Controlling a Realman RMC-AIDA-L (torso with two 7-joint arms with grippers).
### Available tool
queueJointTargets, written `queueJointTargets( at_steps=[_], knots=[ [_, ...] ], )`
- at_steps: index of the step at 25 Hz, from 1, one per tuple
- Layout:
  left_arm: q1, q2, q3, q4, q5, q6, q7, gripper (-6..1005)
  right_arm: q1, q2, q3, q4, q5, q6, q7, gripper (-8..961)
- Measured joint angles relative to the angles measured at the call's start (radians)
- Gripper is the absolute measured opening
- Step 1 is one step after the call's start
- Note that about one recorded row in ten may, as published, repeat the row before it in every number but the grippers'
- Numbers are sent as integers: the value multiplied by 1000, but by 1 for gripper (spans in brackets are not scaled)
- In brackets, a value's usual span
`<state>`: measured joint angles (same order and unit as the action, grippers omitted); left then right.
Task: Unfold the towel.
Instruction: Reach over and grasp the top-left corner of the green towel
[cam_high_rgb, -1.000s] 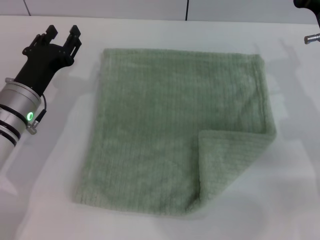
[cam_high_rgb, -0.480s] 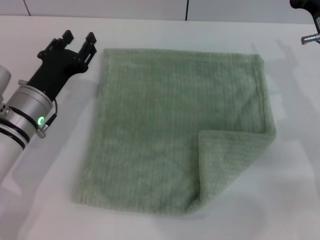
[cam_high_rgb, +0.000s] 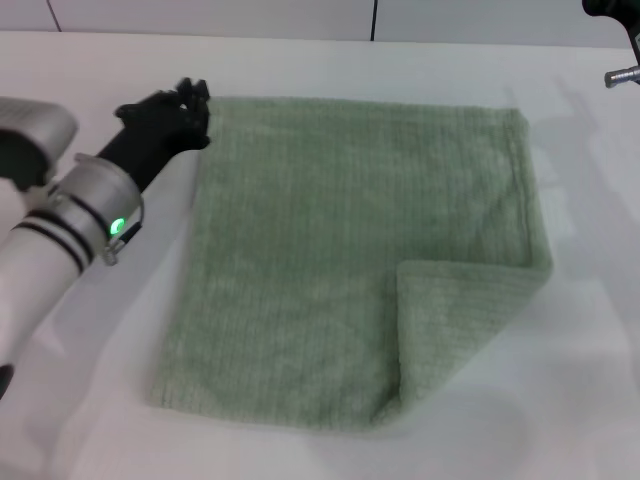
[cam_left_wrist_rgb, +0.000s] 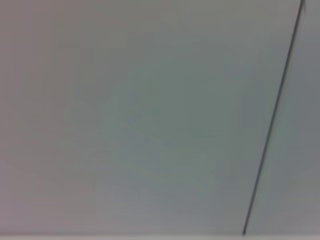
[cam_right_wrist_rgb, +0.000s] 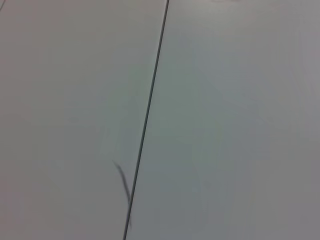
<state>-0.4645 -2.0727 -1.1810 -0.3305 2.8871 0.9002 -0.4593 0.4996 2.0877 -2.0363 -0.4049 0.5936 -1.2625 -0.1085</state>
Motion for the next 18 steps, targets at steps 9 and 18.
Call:
queueJointTargets(
  at_steps=[9, 18],
  knots=[
    [-150, 1, 81, 7, 0, -335, -38, 64, 2, 0, -3, -6, -3, 15, 2, 700],
    [-169, 0, 117, 2, 0, -403, -38, -2, 2, 0, -10, -21, -4, 52, 16, 701]
  ],
)
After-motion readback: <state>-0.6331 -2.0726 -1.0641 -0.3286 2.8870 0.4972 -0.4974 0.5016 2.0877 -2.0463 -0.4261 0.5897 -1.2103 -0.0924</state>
